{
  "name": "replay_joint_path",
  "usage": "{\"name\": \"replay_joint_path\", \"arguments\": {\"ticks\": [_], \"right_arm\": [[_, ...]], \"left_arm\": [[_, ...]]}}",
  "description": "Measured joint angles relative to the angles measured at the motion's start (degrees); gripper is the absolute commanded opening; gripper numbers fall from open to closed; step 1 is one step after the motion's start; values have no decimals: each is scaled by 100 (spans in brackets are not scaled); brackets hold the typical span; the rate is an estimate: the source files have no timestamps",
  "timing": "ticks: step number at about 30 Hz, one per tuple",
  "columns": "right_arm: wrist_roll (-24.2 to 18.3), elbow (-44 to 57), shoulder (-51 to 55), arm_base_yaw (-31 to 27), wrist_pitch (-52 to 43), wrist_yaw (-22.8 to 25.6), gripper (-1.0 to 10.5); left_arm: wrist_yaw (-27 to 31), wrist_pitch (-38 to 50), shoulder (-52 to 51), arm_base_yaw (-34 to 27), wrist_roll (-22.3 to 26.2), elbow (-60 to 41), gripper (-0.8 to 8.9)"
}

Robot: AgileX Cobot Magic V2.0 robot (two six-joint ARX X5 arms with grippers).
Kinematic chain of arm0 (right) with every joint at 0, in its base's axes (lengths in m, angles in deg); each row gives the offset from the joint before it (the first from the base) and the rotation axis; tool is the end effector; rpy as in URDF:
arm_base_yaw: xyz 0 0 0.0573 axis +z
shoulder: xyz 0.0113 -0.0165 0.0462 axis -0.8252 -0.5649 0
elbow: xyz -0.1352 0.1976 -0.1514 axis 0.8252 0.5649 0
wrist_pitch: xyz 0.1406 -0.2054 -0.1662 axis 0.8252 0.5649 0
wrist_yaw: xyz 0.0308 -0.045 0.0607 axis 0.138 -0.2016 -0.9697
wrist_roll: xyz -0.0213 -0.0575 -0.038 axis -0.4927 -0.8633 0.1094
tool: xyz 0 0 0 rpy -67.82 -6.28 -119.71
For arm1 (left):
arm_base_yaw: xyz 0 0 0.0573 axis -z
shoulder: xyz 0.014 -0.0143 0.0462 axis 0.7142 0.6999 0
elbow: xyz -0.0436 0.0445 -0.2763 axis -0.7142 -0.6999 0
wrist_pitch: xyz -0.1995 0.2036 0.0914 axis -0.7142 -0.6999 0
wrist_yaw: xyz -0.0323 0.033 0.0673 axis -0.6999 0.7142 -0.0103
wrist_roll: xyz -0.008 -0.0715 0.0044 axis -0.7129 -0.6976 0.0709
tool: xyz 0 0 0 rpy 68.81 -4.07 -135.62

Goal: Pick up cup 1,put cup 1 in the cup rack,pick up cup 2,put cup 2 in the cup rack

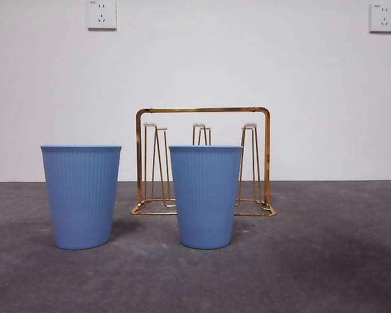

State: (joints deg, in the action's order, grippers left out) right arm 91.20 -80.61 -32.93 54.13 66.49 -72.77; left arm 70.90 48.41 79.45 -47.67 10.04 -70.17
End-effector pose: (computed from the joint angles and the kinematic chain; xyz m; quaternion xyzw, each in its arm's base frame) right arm 0.1499 0.0053 0.1688 0.0966 0.0467 0.0646 0.9921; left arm 0.1492 -0.0091 0.1570 -0.1149 0.1025 -0.1022 0.9828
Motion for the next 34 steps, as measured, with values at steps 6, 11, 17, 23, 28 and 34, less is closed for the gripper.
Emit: {"name": "replay_joint_path", "arguments": {"ticks": [6,11,17,23,28,34], "right_arm": [[579,-944,-247,0,111,-173,-11],[638,-2035,-944,0,938,-588,-11],[216,-3447,-2052,0,2391,-1399,-11],[-450,-4839,-3073,0,3895,-1904,-11],[-1086,-5770,-3818,0,5110,-2094,-11],[-1709,-6422,-4439,13,6161,-2114,-10]], "left_arm": [[-483,-92,238,0,-372,868,-6],[-1021,-562,732,0,-468,1773,-6],[-1851,-1325,1526,0,-470,2927,-6],[-2253,-2566,2354,2,-79,3882,-6],[-2380,-3720,2979,103,505,4568,-6],[-2411,-4448,3434,297,997,5248,-6]]}}
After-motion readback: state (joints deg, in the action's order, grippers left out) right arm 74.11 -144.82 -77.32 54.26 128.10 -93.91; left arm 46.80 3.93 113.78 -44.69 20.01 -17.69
